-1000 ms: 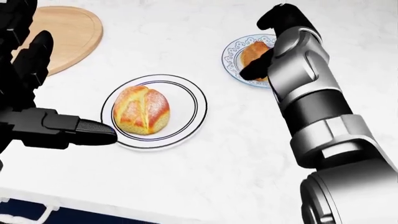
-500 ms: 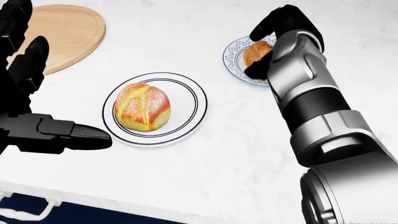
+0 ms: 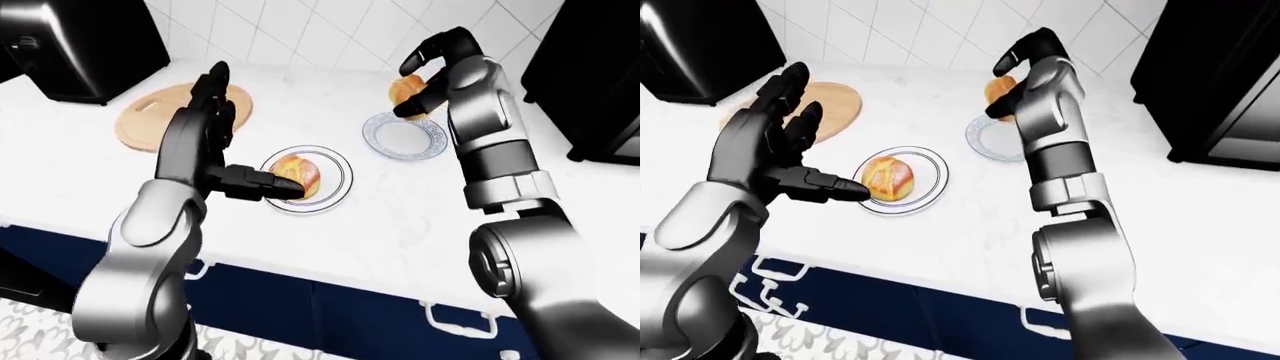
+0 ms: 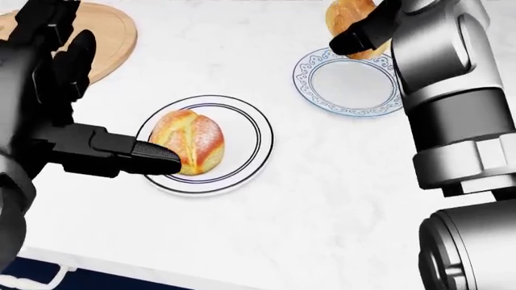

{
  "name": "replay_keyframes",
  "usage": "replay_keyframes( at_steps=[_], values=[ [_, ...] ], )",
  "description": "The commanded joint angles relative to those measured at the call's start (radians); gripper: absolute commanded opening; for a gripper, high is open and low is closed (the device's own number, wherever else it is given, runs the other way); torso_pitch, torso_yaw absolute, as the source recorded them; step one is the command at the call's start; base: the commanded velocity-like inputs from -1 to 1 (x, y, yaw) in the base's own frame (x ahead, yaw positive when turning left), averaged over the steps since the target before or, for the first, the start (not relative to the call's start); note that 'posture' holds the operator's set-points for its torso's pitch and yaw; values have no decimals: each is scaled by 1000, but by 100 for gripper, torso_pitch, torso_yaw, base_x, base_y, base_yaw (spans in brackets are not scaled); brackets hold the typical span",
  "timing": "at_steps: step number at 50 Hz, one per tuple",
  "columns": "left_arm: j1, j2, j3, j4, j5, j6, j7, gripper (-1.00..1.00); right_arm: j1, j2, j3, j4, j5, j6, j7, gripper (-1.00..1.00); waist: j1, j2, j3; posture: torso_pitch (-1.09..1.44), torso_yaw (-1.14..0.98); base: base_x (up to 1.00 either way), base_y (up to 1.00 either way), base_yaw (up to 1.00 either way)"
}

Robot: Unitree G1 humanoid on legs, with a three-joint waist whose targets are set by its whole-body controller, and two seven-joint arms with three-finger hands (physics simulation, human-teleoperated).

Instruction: Place all breads on the cutting board.

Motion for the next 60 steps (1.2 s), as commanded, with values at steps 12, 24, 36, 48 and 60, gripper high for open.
replay_keyframes(
  at_steps=[12, 24, 36, 48, 60],
  values=[
    [-242, 145, -198, 89, 232, 92, -264, 100, -32, -29, -13, -101, -18, 11, 48, -100, 1, -5, -23, 0, 0, 0, 0, 0],
    [-365, 161, -325, 325, 647, 41, -765, 100, -26, -34, -16, -104, -21, 12, 52, -100, 6, -13, -20, 0, 0, 0, 0, 0],
    [-382, -15, -210, 504, 988, -172, -1010, 100, -26, -34, -16, -80, -16, -2, 39, -100, 10, -32, -22, 0, 0, 0, 0, 0],
    [-363, -109, -156, 568, 1036, -273, -996, 85, -25, -39, -19, -76, -11, -6, 38, -100, 14, -41, -24, 0, 0, 0, 0, 0],
    [-335, -142, -169, 574, 1033, -301, -972, 65, -18, -46, -23, -72, -2, -13, 33, -100, 15, -44, -24, 0, 0, 0, 0, 0]
  ],
)
